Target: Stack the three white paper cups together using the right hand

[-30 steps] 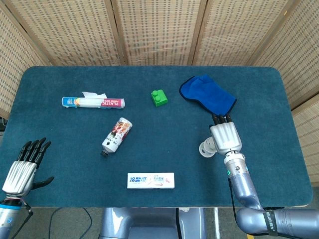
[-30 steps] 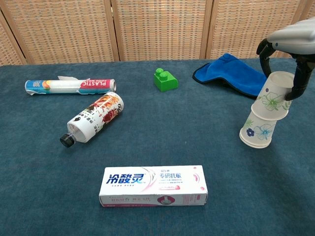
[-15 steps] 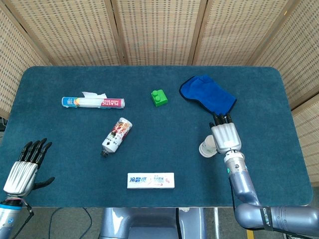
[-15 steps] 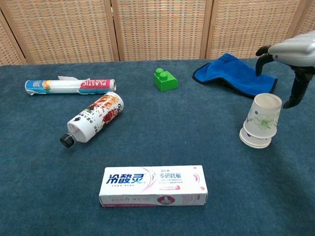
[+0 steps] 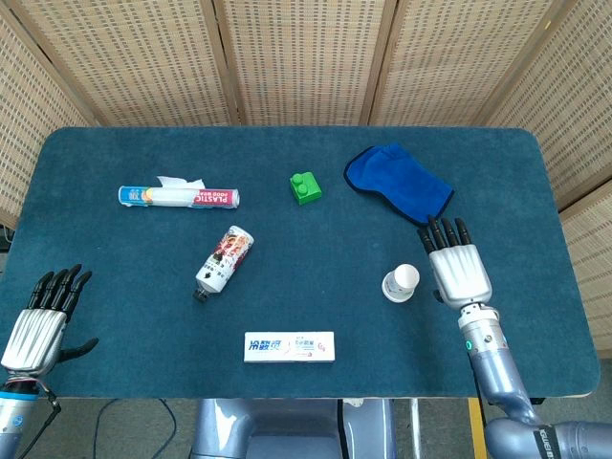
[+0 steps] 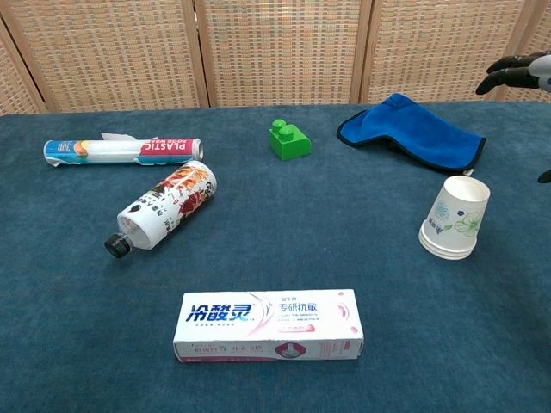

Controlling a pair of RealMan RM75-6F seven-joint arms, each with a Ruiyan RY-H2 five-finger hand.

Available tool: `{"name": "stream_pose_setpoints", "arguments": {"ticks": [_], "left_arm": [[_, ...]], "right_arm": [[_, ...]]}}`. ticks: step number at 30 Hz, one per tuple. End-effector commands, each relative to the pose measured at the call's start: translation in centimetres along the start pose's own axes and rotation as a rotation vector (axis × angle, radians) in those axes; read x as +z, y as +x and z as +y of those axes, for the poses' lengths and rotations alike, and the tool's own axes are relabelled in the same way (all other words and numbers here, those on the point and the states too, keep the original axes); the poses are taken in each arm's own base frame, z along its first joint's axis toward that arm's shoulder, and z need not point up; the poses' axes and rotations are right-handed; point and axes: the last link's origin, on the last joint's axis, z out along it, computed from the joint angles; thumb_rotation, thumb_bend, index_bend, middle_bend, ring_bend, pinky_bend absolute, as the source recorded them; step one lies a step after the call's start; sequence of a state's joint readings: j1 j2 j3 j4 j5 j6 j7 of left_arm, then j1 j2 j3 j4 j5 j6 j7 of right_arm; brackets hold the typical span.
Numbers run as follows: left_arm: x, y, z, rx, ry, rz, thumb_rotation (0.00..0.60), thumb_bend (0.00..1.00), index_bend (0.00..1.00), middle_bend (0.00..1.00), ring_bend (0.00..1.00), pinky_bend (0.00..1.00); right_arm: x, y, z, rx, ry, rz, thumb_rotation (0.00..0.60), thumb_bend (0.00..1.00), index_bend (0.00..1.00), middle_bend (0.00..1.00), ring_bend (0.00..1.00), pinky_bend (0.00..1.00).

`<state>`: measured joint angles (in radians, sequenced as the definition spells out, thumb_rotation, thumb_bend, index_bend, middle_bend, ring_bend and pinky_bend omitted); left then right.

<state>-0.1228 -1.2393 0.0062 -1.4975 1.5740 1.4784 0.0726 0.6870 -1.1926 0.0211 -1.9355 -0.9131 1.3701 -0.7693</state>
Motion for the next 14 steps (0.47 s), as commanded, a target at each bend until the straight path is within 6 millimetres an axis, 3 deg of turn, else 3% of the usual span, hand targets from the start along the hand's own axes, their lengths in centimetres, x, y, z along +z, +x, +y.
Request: {"name": "stream_pose_setpoints", "arguments": {"ticks": [1, 4, 14], "left_arm": [[-0.1, -0.1, -0.3, 0.012, 0.013, 0.0, 0.6, 0.05, 0.0, 0.0, 0.0, 0.0], [-0.2, -0.3, -0.7, 0.017, 0.032, 0.016, 0.6, 0.05, 0.0, 0.0, 0.0, 0.0], [-0.8, 0.1, -2.2, 0.01, 0.078, 0.044, 0.6, 0.05, 0.0, 0.0, 0.0, 0.0]], "right_arm": [[-2.7, -1.6, 2.5, 0.039, -0.008, 0.041, 0.6, 0.13, 0.06, 0.0, 0.0, 0.0], [-4.4, -3.0, 3.5, 0.086, 0.008, 0.064, 0.6, 0.13, 0.0, 0.0, 0.0, 0.0], [-9.3, -5.9, 6.4, 0.206, -0.011, 0.185, 0.6, 0.12, 0.0, 0.0, 0.0, 0.0]]}}
